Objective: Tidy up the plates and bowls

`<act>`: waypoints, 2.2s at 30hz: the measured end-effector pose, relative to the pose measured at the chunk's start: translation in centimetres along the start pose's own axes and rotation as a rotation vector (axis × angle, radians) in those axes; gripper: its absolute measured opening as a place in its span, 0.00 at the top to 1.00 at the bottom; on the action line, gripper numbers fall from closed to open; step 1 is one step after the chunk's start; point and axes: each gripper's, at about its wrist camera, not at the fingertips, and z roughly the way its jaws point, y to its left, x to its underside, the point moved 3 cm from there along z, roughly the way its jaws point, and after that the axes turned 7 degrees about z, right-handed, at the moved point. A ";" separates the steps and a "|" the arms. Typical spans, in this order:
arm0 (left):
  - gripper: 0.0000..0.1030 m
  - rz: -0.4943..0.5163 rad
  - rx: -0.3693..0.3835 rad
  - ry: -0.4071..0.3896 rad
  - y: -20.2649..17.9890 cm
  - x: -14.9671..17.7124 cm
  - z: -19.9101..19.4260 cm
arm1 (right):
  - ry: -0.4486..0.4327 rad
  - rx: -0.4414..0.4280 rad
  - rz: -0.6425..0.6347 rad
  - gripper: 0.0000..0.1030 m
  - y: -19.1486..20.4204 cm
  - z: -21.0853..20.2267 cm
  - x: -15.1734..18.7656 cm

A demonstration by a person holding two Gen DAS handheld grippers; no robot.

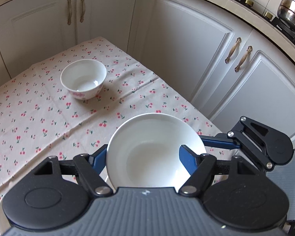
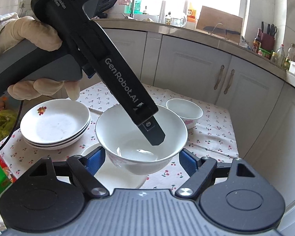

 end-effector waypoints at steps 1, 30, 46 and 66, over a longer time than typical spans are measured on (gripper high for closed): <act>0.27 0.001 -0.003 0.001 0.0 0.3 0.0 | -0.002 0.002 0.001 0.17 0.3 0.0 0.1; 0.27 -0.028 -0.001 0.034 0.9 3.9 1.3 | 0.082 -0.024 -0.014 0.17 2.9 2.0 2.6; 0.26 -0.042 0.010 0.050 1.2 4.6 2.2 | 0.112 -0.044 0.010 0.17 2.8 2.7 3.2; 0.24 -0.048 -0.006 0.019 2.2 4.7 1.7 | 0.084 -0.053 -0.007 0.01 2.8 2.3 3.4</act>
